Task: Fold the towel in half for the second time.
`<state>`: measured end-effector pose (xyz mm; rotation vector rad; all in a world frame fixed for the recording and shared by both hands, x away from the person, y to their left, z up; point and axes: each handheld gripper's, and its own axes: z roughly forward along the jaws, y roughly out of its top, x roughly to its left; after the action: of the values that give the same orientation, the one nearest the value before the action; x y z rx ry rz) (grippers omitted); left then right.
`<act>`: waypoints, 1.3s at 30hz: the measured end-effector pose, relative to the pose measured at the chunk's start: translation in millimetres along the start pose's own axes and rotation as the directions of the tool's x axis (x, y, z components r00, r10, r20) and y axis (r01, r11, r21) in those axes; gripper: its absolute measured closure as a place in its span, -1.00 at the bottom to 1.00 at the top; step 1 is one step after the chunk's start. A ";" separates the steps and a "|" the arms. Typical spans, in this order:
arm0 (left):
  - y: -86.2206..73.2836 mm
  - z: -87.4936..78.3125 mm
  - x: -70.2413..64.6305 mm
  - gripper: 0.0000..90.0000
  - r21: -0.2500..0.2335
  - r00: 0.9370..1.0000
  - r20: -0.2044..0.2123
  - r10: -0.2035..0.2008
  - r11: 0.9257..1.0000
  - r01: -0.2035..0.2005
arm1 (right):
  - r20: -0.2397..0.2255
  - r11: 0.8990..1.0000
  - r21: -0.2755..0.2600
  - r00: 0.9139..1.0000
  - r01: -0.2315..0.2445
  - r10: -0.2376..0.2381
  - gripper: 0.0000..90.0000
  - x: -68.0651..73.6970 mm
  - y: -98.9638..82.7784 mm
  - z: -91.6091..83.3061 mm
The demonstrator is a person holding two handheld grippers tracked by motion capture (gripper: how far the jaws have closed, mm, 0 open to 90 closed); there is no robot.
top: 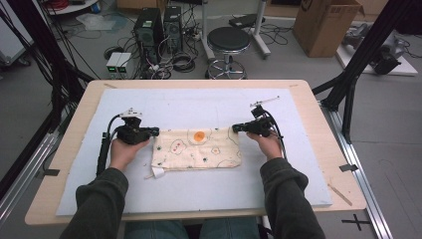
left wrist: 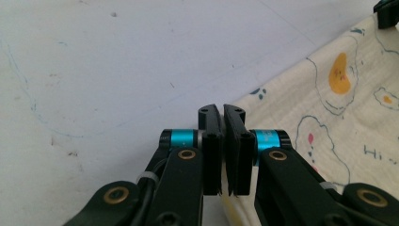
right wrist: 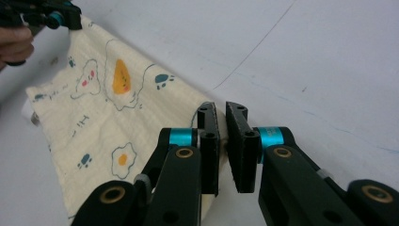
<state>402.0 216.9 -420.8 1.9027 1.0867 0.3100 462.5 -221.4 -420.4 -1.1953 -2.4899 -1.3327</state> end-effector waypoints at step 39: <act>-24.0 -34.7 -17.7 0.90 -0.100 0.992 0.093 0.087 0.992 -0.078 | -0.025 0.988 -0.027 0.988 0.149 -0.150 0.87 38.4 -11.0 -31.0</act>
<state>357.8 228.2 -416.7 1.8598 0.9140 0.3071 419.9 -224.6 -393.2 -1.0047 -2.5962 -1.4079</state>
